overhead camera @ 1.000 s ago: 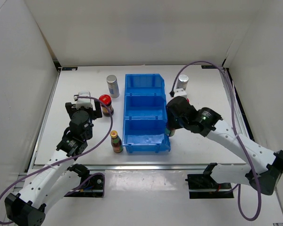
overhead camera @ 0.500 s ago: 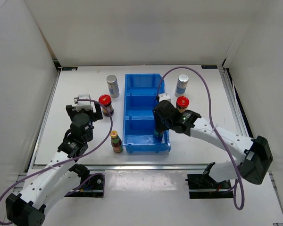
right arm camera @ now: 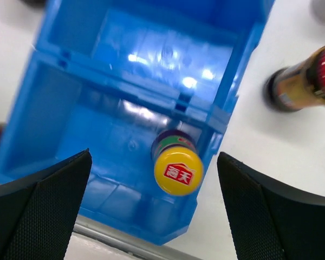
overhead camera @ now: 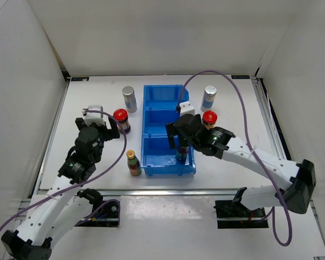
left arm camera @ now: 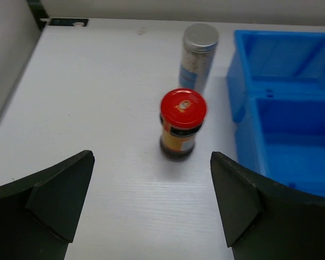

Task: Organize the condiment bottles

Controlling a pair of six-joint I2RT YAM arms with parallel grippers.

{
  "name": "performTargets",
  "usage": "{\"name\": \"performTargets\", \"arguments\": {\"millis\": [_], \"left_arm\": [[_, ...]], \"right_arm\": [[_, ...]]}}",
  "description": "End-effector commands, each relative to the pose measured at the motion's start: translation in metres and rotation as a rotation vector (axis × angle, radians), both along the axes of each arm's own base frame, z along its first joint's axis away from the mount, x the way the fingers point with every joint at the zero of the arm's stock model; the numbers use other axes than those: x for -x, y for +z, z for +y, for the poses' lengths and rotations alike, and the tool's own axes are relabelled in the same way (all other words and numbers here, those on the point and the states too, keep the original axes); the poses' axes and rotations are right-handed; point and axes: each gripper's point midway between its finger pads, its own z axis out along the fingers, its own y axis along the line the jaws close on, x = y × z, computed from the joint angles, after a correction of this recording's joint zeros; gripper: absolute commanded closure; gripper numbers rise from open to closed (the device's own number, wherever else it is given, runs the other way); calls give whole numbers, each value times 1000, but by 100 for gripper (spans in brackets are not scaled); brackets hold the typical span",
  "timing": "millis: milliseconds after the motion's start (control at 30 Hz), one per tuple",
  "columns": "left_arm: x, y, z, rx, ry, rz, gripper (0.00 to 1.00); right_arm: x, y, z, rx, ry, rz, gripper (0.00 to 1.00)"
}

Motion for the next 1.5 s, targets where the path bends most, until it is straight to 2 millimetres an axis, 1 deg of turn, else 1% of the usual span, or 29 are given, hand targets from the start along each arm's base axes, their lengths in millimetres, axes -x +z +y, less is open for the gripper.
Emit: {"name": "performTargets", "arguments": {"millis": [0,33,67,100,133,167,200,267,300,333,367,433,500,533,567,600,700,733,767,800,900,1000,1033,1200,1300,1333,1400,1433,1467], "left_arm": [[20,59,-24,139,-150,-33,0],[28,55,-28,149,-184,8,0],[34,59,-34,173,-226,13,0],[46,64,-49,213,-327,16,0],[53,65,-58,235,-387,26,0],[60,67,-68,247,-451,27,0],[72,66,-85,279,-559,48,0],[84,54,-103,310,-673,102,0],[88,49,-108,313,-704,121,0],[89,36,-113,329,-717,166,0],[91,30,-116,341,-731,188,0],[93,20,-118,361,-731,223,0],[93,5,-119,381,-718,258,0],[90,5,-121,391,-718,249,0],[90,-6,-121,402,-710,272,0],[89,-10,-122,414,-706,280,0],[88,-25,-128,439,-711,321,0],[87,-34,-129,430,-697,346,0],[88,-35,-131,426,-702,347,0],[88,-44,-132,417,-694,375,0],[88,-62,-134,388,-682,420,0],[89,-70,-135,370,-661,435,0],[83,-73,-131,358,-625,432,0],[76,-86,-124,318,-544,452,0],[75,-89,-127,299,-537,466,7],[74,-89,-126,296,-526,462,15],[69,-87,-127,285,-512,459,25],[69,-87,-127,285,-512,459,35],[68,-89,-125,278,-499,464,39]], "right_arm": [[-11,63,-14,-67,-48,-148,0],[-11,76,-18,-85,-50,-176,0],[-12,81,-22,-83,-57,-196,0],[-12,87,-26,-90,-71,-213,0],[-11,98,-33,-114,-86,-238,0],[-10,104,-38,-115,-91,-258,0],[-11,105,-45,-112,-110,-272,0],[-7,114,-54,-117,-106,-301,0],[-7,113,-58,-112,-115,-306,0],[-6,114,-64,-106,-119,-320,0],[-6,114,-64,-106,-119,-320,0],[-3,115,-69,-108,-115,-328,0],[-1,107,-71,-101,-119,-316,0],[-1,107,-71,-101,-119,-316,0],[-1,101,-71,-98,-123,-307,0],[-1,98,-71,-90,-123,-302,0],[-1,94,-70,-85,-128,-289,0],[-2,90,-69,-74,-127,-283,0],[-2,90,-69,-74,-127,-283,0],[-3,88,-67,-65,-126,-278,0],[-4,89,-66,-59,-121,-281,0],[-7,89,-64,-40,-122,-284,0],[-7,89,-64,-40,-122,-284,0],[-7,89,-66,-37,-129,-289,0],[-8,90,-68,-26,-131,-296,0],[-10,85,-70,-7,-138,-286,0],[-11,86,-71,-4,-145,-291,0],[-12,86,-73,-2,-154,-291,0],[-12,84,-75,6,-153,-286,0]]}}
